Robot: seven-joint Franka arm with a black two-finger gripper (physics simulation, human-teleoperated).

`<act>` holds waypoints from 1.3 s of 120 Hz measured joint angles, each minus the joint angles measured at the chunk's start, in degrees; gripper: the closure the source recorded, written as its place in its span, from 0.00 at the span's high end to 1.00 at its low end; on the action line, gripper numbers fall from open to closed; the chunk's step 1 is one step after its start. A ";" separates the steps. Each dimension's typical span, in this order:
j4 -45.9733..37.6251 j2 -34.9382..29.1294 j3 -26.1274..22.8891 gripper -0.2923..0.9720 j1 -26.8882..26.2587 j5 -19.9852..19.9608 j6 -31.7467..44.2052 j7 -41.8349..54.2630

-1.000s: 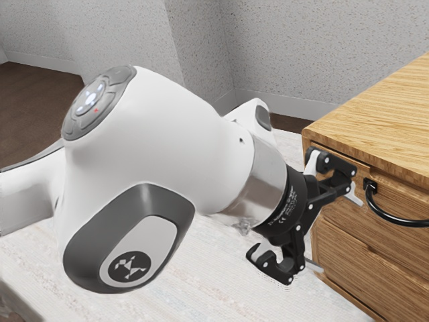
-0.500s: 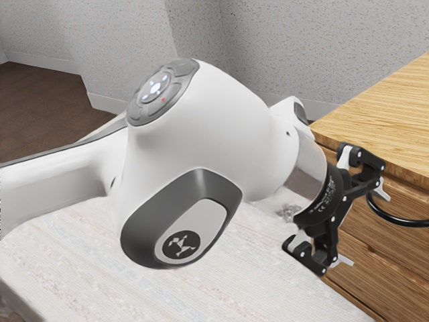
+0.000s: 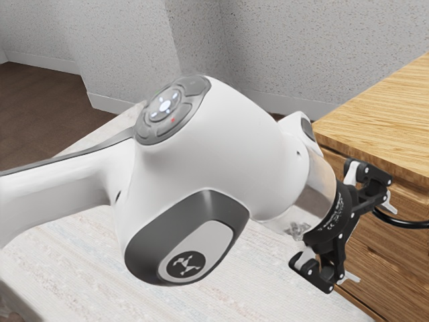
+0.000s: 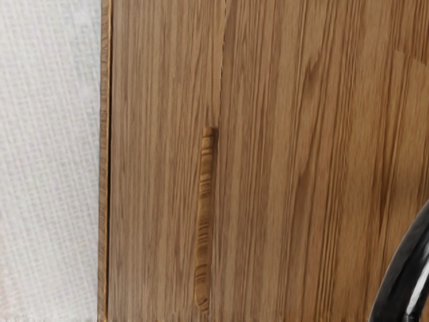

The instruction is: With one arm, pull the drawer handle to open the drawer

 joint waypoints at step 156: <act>-18.46 -19.08 7.08 0.77 -12.15 -2.52 -0.11 -5.68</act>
